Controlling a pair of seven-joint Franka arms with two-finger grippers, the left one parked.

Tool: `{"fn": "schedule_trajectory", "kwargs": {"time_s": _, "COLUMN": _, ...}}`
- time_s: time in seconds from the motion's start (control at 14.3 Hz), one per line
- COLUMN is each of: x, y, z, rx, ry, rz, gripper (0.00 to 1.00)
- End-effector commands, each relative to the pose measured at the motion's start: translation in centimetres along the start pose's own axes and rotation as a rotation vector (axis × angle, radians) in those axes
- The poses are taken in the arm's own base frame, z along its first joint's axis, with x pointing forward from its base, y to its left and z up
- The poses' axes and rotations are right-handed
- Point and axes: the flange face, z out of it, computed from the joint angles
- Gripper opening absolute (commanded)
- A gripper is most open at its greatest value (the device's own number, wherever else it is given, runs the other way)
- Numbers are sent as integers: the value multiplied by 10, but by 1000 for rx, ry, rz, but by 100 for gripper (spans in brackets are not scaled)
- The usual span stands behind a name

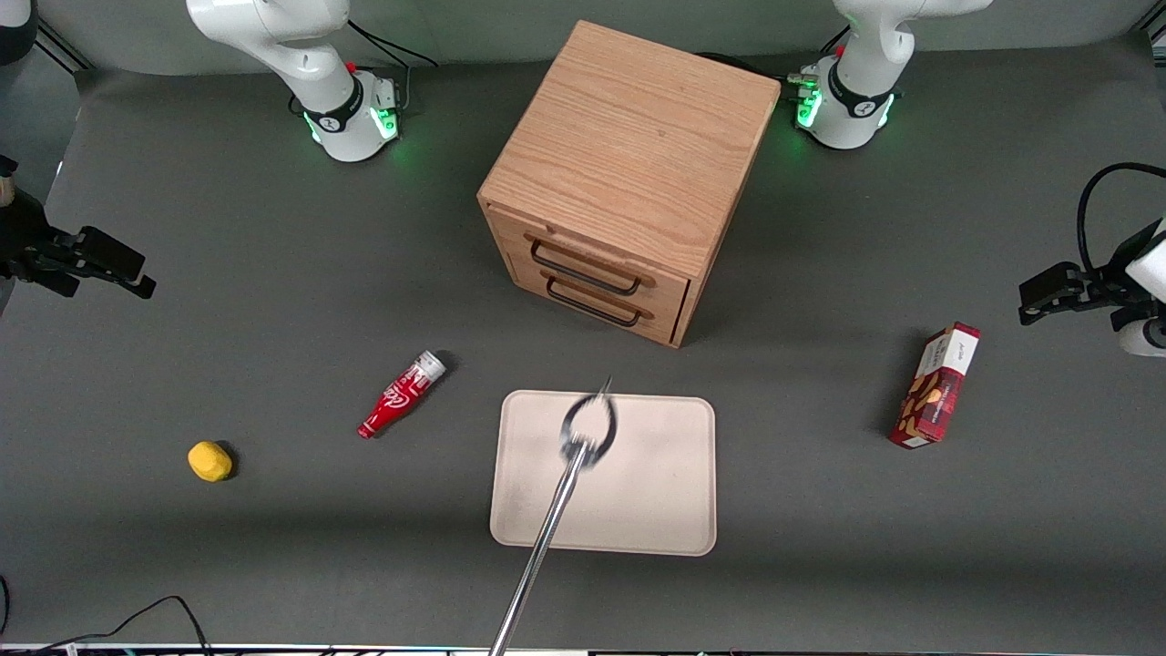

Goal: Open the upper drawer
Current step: 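Move the right gripper toward the upper drawer handle of the wooden cabinet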

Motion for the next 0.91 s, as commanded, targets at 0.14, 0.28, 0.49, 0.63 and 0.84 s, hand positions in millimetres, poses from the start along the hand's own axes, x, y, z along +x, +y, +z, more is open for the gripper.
{"fn": "schedule_trajectory", "kwargs": {"time_s": 0.14, "x": 8, "y": -5, "z": 3, "rx": -1, "ry": -15, "rz": -23, "gripper": 100}}
{"fn": "schedule_trajectory", "kwargs": {"time_s": 0.28, "x": 7, "y": -24, "z": 6, "rx": 0, "ry": -17, "rz": -55, "gripper": 100}}
{"fn": "schedule_trajectory", "kwargs": {"time_s": 0.49, "x": -1, "y": -91, "z": 16, "rx": -45, "ry": -28, "rz": -201, "gripper": 100}}
{"fn": "schedule_trajectory", "kwargs": {"time_s": 0.63, "x": -19, "y": -150, "z": 19, "rx": -32, "ry": -33, "rz": -355, "gripper": 100}}
{"fn": "schedule_trajectory", "kwargs": {"time_s": 0.84, "x": -38, "y": -231, "z": 52, "rx": -8, "ry": -75, "rz": -593, "gripper": 100}}
